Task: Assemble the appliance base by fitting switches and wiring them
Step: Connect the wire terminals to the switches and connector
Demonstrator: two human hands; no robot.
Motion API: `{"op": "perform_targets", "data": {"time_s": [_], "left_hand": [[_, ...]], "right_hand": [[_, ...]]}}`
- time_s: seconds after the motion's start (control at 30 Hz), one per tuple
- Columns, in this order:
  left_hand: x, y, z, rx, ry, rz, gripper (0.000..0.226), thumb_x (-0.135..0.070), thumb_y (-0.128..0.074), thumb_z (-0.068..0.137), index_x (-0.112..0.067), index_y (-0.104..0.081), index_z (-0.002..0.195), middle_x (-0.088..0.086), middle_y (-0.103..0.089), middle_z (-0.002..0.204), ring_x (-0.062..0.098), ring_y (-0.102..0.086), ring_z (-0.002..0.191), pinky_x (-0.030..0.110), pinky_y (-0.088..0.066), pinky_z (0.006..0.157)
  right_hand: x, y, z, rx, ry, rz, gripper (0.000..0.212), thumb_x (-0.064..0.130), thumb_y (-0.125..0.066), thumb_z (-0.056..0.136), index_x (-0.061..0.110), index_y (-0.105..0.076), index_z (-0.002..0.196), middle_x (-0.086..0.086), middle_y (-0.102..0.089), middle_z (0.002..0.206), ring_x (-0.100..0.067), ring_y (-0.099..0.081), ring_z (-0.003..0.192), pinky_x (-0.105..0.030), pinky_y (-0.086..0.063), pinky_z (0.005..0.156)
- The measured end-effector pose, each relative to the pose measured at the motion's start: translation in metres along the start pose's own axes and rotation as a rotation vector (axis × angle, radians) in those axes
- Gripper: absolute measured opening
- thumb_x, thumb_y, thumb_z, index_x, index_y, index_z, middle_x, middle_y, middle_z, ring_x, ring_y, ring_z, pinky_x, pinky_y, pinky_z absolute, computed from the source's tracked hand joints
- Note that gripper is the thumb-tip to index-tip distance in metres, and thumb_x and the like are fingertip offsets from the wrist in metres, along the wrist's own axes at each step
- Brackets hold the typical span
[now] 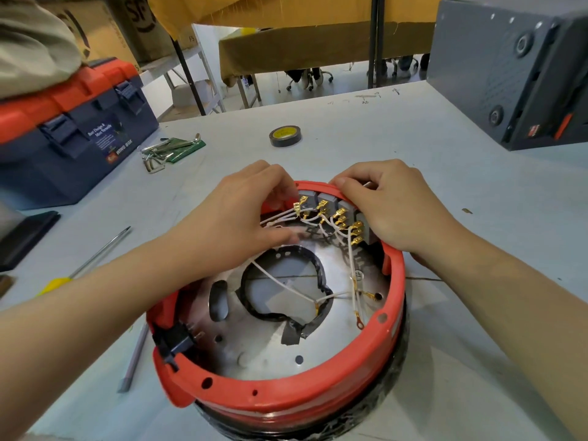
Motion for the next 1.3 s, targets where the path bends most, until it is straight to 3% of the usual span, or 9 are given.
{"op": "perform_targets", "data": {"time_s": [0.1, 0.23, 0.33, 0.57, 0.87, 1.03, 1.17, 1.3], "left_hand": [[0.014, -0.003, -0.004, 0.050, 0.128, -0.118, 0.032, -0.023, -0.079, 0.072, -0.019, -0.060, 0.098, -0.013, -0.061, 0.091, 0.003, -0.058, 0.080, 0.007, -0.043, 0.071], [0.032, -0.017, -0.004, 0.131, 0.341, -0.468, 0.020, -0.010, -0.074, 0.078, -0.015, -0.065, 0.095, 0.002, -0.070, 0.083, 0.014, -0.067, 0.077, 0.022, -0.055, 0.077], [0.039, -0.025, -0.003, 0.138, 0.450, -0.620, 0.003, -0.014, -0.068, 0.084, -0.014, -0.070, 0.085, 0.003, -0.072, 0.071, 0.009, -0.067, 0.066, 0.018, -0.052, 0.065], [0.041, -0.042, -0.001, 0.235, 0.588, -0.782, 0.011, -0.006, -0.069, 0.081, -0.011, -0.066, 0.072, 0.004, -0.066, 0.063, 0.008, -0.059, 0.056, 0.015, -0.049, 0.053], [0.040, -0.047, -0.003, 0.258, 0.723, -0.876, 0.012, 0.003, -0.067, 0.079, -0.003, -0.066, 0.070, 0.007, -0.064, 0.055, 0.009, -0.058, 0.047, 0.023, -0.050, 0.053], [0.039, -0.044, -0.002, 0.280, 0.730, -0.789, 0.016, 0.000, -0.069, 0.079, -0.007, -0.068, 0.065, -0.001, -0.063, 0.050, 0.003, -0.054, 0.044, 0.023, -0.041, 0.062], [0.036, -0.044, -0.002, 0.334, 0.729, -0.824, 0.015, 0.001, -0.066, 0.080, -0.005, -0.067, 0.067, 0.002, -0.063, 0.051, 0.005, -0.054, 0.045, 0.021, -0.041, 0.059], [0.034, -0.045, -0.001, 0.359, 0.722, -0.822, 0.013, 0.002, -0.064, 0.083, -0.002, -0.068, 0.071, 0.005, -0.064, 0.055, 0.006, -0.057, 0.045, 0.015, -0.046, 0.046]], "right_hand": [[0.000, 0.000, 0.000, 0.002, -0.003, 0.005, 0.023, 0.024, -0.050, 0.097, 0.018, -0.072, 0.101, 0.006, -0.067, 0.091, 0.006, -0.055, 0.076, 0.005, -0.036, 0.058], [0.001, 0.001, 0.000, -0.001, -0.002, -0.016, 0.024, 0.024, -0.050, 0.096, 0.018, -0.072, 0.102, 0.007, -0.067, 0.091, 0.004, -0.056, 0.077, 0.004, -0.037, 0.062], [0.001, 0.001, 0.000, 0.003, -0.009, -0.025, 0.024, 0.024, -0.050, 0.096, 0.018, -0.072, 0.103, 0.007, -0.068, 0.094, 0.001, -0.057, 0.078, 0.003, -0.037, 0.063], [0.000, 0.000, -0.001, 0.008, -0.040, 0.000, 0.024, 0.024, -0.050, 0.096, 0.018, -0.073, 0.103, 0.007, -0.070, 0.095, -0.002, -0.061, 0.084, -0.001, -0.040, 0.064], [-0.001, 0.001, -0.001, 0.006, -0.045, 0.020, 0.024, 0.023, -0.049, 0.096, 0.019, -0.073, 0.100, 0.008, -0.070, 0.092, -0.001, -0.061, 0.084, -0.004, -0.041, 0.063], [-0.001, 0.001, -0.001, 0.004, -0.045, 0.023, 0.024, 0.023, -0.050, 0.096, 0.019, -0.073, 0.101, 0.007, -0.070, 0.093, -0.004, -0.062, 0.085, -0.004, -0.041, 0.064], [-0.001, 0.001, -0.001, 0.006, -0.039, 0.019, 0.024, 0.023, -0.049, 0.096, 0.018, -0.073, 0.101, 0.007, -0.069, 0.094, -0.003, -0.061, 0.085, -0.001, -0.040, 0.063], [0.001, 0.001, -0.001, 0.016, -0.023, -0.034, 0.022, 0.024, -0.051, 0.096, 0.020, -0.071, 0.104, 0.007, -0.068, 0.098, -0.005, -0.059, 0.087, -0.003, -0.040, 0.067]]}}
Point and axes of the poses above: each hand's wrist, its own z-axis towards the middle knuckle, its own y-axis out of the back of the hand, x = y × z, the point moved 8 cm from there along z, towards the middle knuckle
